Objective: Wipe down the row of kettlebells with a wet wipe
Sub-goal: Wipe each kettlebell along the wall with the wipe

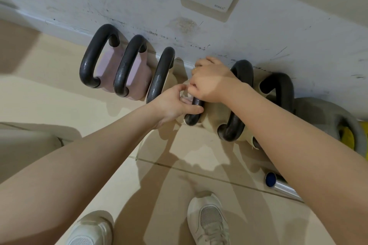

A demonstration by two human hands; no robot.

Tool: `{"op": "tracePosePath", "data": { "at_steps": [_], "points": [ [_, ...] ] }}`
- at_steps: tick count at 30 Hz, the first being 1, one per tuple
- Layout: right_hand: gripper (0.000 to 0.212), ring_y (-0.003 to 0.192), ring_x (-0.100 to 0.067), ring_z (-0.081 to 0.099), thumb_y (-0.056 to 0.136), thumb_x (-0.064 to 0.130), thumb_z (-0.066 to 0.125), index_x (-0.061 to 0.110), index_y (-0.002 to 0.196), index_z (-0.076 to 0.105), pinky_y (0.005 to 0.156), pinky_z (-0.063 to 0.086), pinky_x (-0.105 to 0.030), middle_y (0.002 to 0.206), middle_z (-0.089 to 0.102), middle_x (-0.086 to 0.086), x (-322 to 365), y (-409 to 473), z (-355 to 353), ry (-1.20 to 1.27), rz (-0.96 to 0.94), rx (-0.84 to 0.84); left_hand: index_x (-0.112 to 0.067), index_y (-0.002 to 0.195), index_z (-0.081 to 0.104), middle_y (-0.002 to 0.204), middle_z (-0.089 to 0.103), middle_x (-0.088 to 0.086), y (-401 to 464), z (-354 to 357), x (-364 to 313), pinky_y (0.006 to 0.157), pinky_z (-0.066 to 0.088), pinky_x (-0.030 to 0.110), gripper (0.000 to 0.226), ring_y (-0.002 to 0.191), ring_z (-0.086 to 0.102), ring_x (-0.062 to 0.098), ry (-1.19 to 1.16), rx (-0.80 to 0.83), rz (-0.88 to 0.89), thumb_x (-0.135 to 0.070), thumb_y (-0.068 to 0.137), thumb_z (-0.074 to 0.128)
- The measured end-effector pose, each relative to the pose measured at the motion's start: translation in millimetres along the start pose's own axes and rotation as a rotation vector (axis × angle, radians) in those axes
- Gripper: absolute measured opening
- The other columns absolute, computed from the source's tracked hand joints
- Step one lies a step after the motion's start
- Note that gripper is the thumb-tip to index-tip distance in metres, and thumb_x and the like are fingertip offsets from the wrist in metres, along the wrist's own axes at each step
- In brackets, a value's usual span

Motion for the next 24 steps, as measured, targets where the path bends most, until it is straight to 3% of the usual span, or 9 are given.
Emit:
{"op": "tracePosePath", "data": {
  "at_steps": [2,5,9,12,14,16,19,21,24],
  "points": [
    [0.036,0.121,-0.021,0.04,0.095,0.03,0.029,0.014,0.086,0.061,0.111,0.021,-0.036,0.113,0.057,-0.004,-9,0,0,0.141,0.04,-0.12,-0.009,0.137,0.035,0.068,0.06,-0.004,0,0,-2,0.075,0.045,0.021,0.071,0.065,0.058,0.006,-0.001,-0.026,-0.012,-0.007,0.077,0.072],
    [0.037,0.13,-0.023,0.035,0.097,0.025,0.033,0.008,0.125,0.05,0.108,0.031,-0.037,0.138,0.043,-0.008,-11,2,11,0.53,0.241,-0.276,-0.011,0.141,0.029,0.073,0.059,-0.002,-2,-1,-4,0.076,0.044,0.019,0.075,0.07,0.058,0.007,-0.023,-0.042,-0.027,-0.008,0.079,0.071],
    [0.05,0.122,-0.028,0.045,0.098,0.032,0.034,0.01,0.142,0.024,0.091,0.037,-0.032,0.142,0.038,-0.012,-6,-5,26,1.178,0.679,-0.297,-0.011,0.137,0.033,0.074,0.059,-0.002,-3,0,-3,0.076,0.044,0.019,0.07,0.071,0.059,0.009,-0.03,-0.039,-0.023,-0.008,0.078,0.071],
    [0.048,0.111,-0.031,0.053,0.097,0.036,0.035,0.009,0.136,0.034,0.089,0.043,-0.036,0.126,0.053,-0.015,12,-13,34,1.52,0.874,-0.222,-0.011,0.133,0.037,0.071,0.057,-0.003,-2,-1,-2,0.063,0.042,0.017,0.064,0.064,0.056,0.004,-0.013,-0.061,-0.016,-0.009,0.079,0.071],
    [0.033,0.1,-0.034,0.061,0.096,0.032,0.041,0.008,0.116,0.049,0.089,0.05,-0.043,0.108,0.061,-0.016,19,-16,35,1.804,0.954,-0.164,-0.008,0.128,0.042,0.071,0.059,-0.003,-2,-3,-1,0.055,0.043,0.012,0.058,0.059,0.057,0.001,0.005,-0.053,-0.008,-0.007,0.078,0.071],
    [0.023,0.096,-0.035,0.064,0.093,0.03,0.05,0.007,0.098,0.052,0.089,0.052,-0.05,0.102,0.064,-0.017,13,-14,27,2.041,1.029,-0.142,-0.008,0.121,0.045,0.074,0.062,0.0,-1,-4,0,0.049,0.043,0.007,0.05,0.057,0.06,0.001,-0.003,-0.047,-0.01,-0.006,0.078,0.071],
    [0.032,0.092,-0.029,0.066,0.092,0.033,0.054,0.005,0.107,0.056,0.085,0.054,-0.043,0.103,0.066,-0.014,3,-10,21,2.116,1.095,-0.173,-0.01,0.111,0.046,0.074,0.063,-0.001,-2,-4,-1,0.045,0.041,0.007,0.042,0.046,0.058,-0.004,-0.005,-0.048,-0.021,-0.007,0.078,0.072],
    [0.033,0.078,-0.026,0.065,0.095,0.032,0.048,0.004,0.112,0.054,0.072,0.058,-0.038,0.088,0.064,-0.012,12,-15,20,2.056,1.022,-0.169,-0.009,0.101,0.048,0.068,0.062,-0.002,-2,-4,0,0.045,0.041,0.007,0.032,0.044,0.057,-0.005,-0.005,-0.051,-0.019,-0.004,0.079,0.07],
    [0.039,0.087,-0.029,0.065,0.097,0.032,0.045,0.0,0.118,0.049,0.084,0.054,-0.041,0.088,0.064,-0.014,23,-30,19,2.089,0.936,-0.084,-0.012,0.088,0.048,0.063,0.062,-0.004,-3,-3,1,0.05,0.041,0.009,0.025,0.05,0.059,-0.001,-0.033,-0.061,-0.011,-0.002,0.079,0.069]
  ]
}}
Point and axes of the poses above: each hand's wrist, its own y-axis towards the middle knuckle, its own z-axis out of the palm, x = y × z, the point moved 4 cm from there along y, towards the middle knuckle
